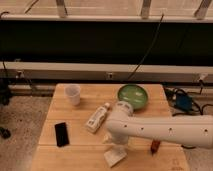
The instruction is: Place the white sponge in the ceramic bowl
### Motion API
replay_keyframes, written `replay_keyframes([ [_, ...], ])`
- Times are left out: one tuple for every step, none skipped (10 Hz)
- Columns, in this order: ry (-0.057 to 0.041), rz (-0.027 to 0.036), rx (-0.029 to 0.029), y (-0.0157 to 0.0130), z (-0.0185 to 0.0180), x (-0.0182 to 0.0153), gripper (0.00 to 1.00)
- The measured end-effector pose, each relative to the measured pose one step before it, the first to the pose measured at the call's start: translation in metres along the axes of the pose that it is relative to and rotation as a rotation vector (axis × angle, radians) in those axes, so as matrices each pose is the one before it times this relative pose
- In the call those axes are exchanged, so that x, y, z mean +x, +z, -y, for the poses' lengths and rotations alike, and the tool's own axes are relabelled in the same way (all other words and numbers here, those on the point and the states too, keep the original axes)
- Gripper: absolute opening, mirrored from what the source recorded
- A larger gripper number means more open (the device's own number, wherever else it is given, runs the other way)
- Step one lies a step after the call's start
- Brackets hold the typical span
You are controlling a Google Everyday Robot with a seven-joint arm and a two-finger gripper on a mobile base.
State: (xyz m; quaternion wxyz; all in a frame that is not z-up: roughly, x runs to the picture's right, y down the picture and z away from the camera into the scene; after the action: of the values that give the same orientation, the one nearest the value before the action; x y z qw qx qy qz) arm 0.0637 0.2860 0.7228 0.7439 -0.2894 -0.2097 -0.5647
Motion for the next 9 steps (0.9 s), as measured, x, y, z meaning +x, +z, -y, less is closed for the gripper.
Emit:
replay_keyframes([
  [0.00044, 0.0016, 0.00186, 0.0008, -0.00037, -0.00047, 0.8],
  [0.00139, 0.0019, 0.00372, 0.00133, -0.00059, -0.00021, 0.8],
  [-0.00133, 0.0004, 0.00259, 0.00102, 0.0002, -0.00003, 0.8],
  [-0.00088, -0.00026, 0.00439, 0.00107, 0.00041, 0.00009, 0.8],
  [0.0006, 0.00096, -0.00107, 0.00074, -0.00118, -0.00015, 0.8],
  [-0.00066, 0.00142, 0.00169, 0.00087, 0.00012, -0.0004, 0.8],
  [0.00012, 0.00155, 0.00094, 0.00109, -0.00097, -0.00044, 0.8],
  [0.00064, 0.00139, 0.00228, 0.00103, -0.00089, -0.00033, 0.8],
  [-0.00065, 0.00111, 0.00323, 0.00075, 0.00036, -0.00034, 0.8],
])
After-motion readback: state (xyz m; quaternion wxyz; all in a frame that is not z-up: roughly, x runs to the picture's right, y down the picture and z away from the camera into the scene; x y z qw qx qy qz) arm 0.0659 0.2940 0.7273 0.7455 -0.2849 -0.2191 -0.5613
